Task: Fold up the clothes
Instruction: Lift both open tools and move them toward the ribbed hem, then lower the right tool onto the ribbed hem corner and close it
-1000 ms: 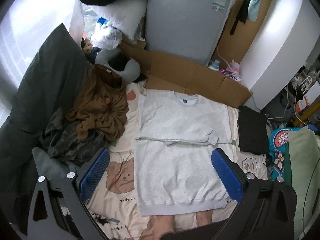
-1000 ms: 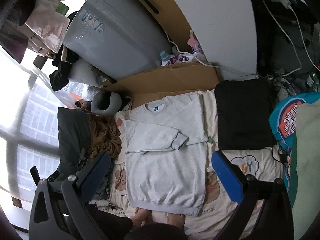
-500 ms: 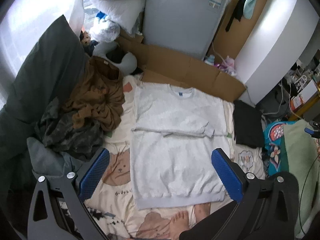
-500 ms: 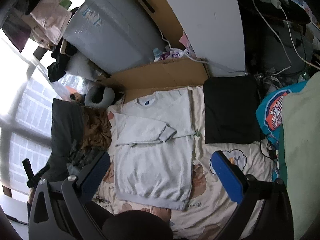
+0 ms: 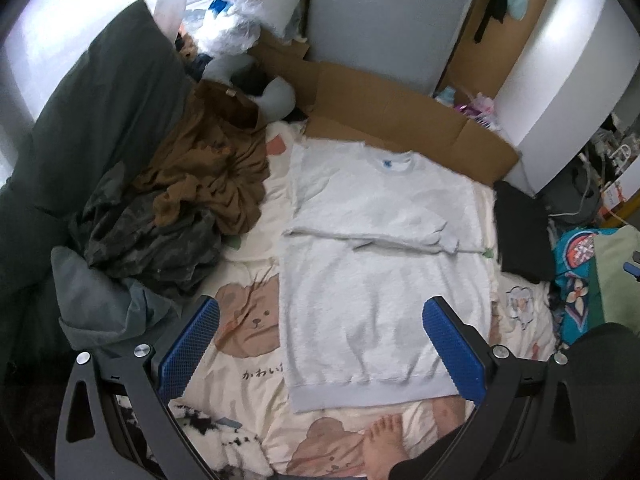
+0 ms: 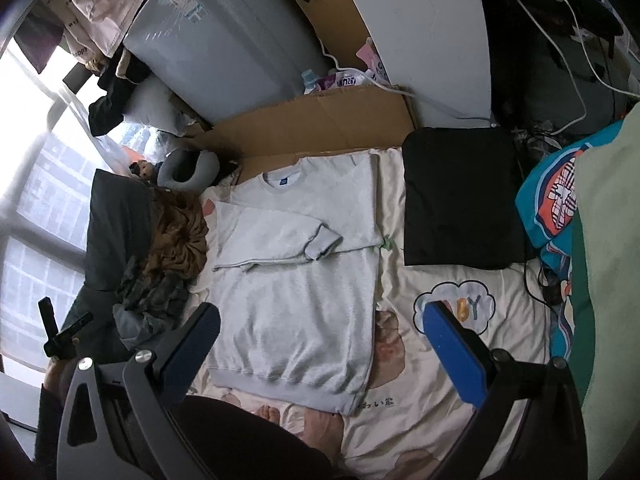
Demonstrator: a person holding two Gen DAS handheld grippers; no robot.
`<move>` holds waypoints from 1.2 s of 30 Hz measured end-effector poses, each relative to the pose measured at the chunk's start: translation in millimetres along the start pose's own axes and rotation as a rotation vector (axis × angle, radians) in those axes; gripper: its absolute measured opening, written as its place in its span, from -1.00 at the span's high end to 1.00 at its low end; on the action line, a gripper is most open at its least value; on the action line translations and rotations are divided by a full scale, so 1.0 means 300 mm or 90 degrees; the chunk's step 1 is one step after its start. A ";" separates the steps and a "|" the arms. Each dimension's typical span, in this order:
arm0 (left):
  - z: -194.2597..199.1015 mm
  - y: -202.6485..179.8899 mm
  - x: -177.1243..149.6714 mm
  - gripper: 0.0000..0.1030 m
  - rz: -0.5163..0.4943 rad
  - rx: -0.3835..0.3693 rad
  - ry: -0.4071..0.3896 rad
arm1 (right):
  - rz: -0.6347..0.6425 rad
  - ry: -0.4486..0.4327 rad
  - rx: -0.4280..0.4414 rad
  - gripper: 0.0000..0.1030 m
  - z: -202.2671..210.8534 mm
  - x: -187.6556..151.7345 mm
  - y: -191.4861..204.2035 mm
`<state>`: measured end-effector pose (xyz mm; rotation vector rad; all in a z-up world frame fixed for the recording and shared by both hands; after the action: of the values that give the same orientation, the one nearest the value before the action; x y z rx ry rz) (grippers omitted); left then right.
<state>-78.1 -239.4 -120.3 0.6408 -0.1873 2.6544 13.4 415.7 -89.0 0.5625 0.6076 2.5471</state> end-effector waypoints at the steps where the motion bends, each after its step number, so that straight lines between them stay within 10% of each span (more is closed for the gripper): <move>1: -0.020 0.006 -0.013 -0.97 0.002 0.001 0.007 | -0.003 0.001 -0.004 -0.98 -0.014 -0.007 -0.011; 36: -0.643 0.023 -0.455 -0.97 0.032 -0.045 0.190 | 0.005 0.118 -0.172 -0.91 -0.578 -0.322 -0.381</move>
<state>-48.8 -251.4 -354.5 0.2156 -0.2116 2.7380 46.9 402.4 -315.3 0.2365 0.3138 2.6483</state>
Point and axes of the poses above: each gripper's, at about its wrist camera, not at the fingertips, and z roughly against the way its jaws point, y to its left, x to its top, the point moved 5 cm from there along -z, roughly the way its jaws point, and after that the axes turned 12 degrees about -z, right-handed, at the moved point
